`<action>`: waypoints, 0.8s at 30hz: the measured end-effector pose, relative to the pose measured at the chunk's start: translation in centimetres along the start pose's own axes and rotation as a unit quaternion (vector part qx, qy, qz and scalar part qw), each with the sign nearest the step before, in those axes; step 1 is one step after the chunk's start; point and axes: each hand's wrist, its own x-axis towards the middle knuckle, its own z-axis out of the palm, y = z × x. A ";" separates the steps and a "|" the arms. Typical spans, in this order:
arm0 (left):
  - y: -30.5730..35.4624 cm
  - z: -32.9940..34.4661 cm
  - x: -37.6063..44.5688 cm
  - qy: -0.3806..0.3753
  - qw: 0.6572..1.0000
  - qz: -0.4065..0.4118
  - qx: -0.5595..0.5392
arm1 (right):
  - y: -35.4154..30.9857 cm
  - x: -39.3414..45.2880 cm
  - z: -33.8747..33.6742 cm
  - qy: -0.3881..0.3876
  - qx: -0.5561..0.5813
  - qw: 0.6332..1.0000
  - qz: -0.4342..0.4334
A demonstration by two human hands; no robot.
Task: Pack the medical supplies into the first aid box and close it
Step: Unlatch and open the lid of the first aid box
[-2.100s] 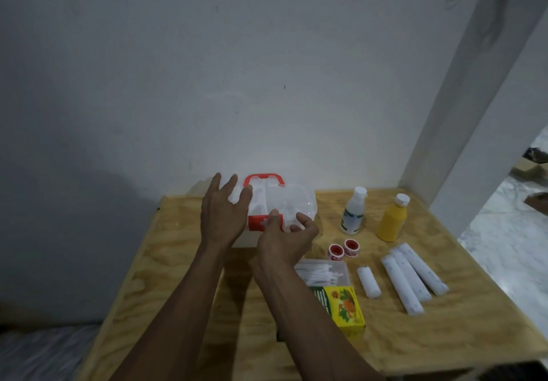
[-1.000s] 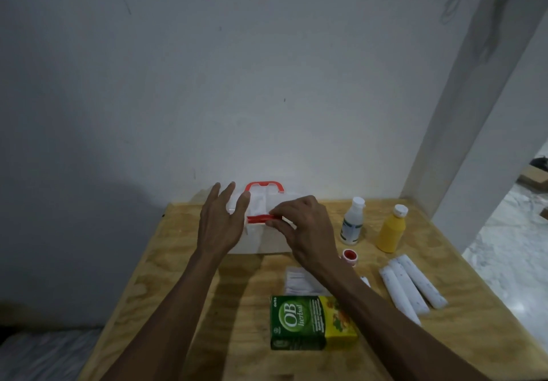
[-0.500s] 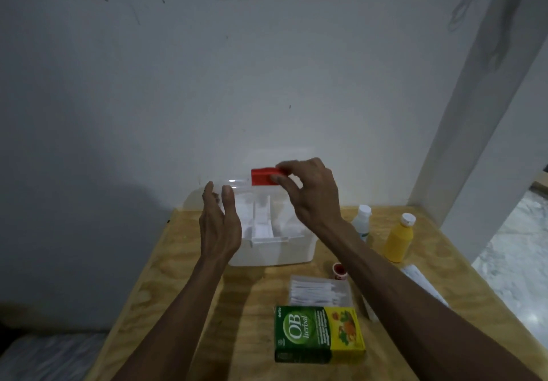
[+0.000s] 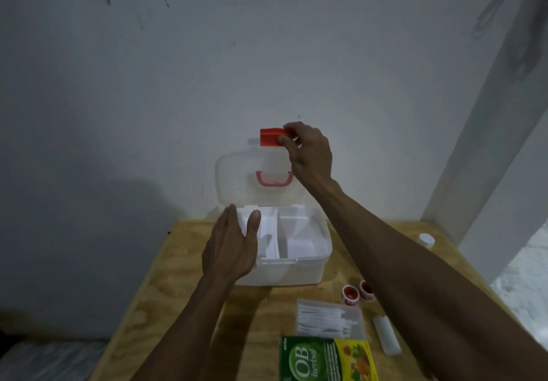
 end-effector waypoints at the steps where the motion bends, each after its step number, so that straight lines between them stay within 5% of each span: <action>1: 0.0 0.0 0.0 0.000 1.000 0.001 0.004 | 0.2 0.2 0.3 0.001 -0.005 1.000 0.002; 13: -0.2 -0.1 -0.2 -0.001 1.000 0.004 0.004 | 1.8 0.4 2.2 0.073 -0.031 0.997 -0.016; 24: 0.0 -0.3 -0.4 -0.004 1.000 0.002 -0.002 | 1.7 0.1 1.6 0.036 -0.051 0.998 -0.009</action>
